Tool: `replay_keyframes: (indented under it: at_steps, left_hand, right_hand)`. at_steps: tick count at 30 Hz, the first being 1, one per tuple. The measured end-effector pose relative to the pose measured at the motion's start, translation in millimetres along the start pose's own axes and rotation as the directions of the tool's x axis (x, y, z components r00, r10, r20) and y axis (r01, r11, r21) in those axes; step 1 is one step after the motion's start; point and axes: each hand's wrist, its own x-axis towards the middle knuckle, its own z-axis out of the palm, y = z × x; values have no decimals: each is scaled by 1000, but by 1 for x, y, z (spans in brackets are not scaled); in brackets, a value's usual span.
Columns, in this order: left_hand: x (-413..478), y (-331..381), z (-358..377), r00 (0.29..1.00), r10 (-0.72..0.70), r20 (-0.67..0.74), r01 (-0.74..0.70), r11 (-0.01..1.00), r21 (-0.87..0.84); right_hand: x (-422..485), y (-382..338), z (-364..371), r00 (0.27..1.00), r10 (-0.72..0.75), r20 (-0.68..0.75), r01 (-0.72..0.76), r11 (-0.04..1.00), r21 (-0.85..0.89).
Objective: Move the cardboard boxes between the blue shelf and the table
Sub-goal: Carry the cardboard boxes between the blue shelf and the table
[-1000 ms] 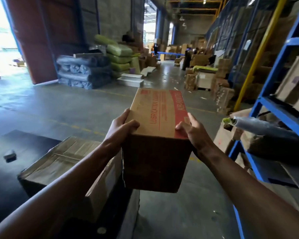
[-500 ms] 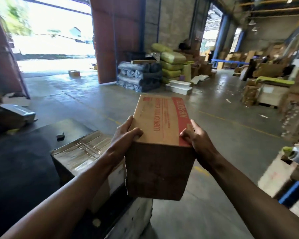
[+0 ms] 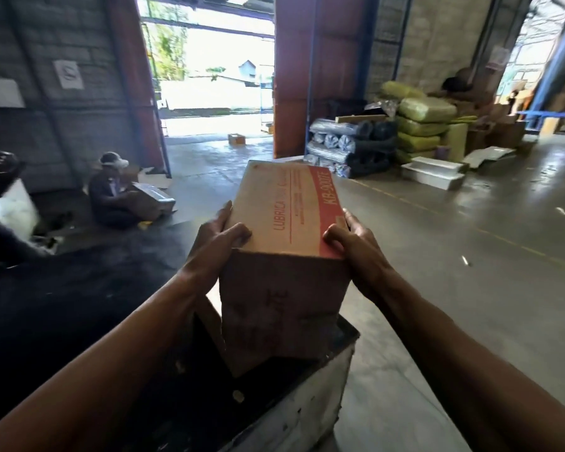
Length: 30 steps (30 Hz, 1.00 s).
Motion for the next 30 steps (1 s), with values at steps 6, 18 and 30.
replay_keyframes:
  at_steps: [6,18,30]
  left_hand:
    - [7,-31,-51,994,-41,-98,49,995,85]
    - [33,-75,-68,998,1,58,21,932,-361]
    - [56,-78,-105,986,142,87,-136,988,-68]
  right_hand:
    - [21,14,59,999,50,19,-49,995,-83]
    - [59,15,81,990,42,-132,-44,999,-9]
    - [81,27,107,992,49,-118,-42,997,61]
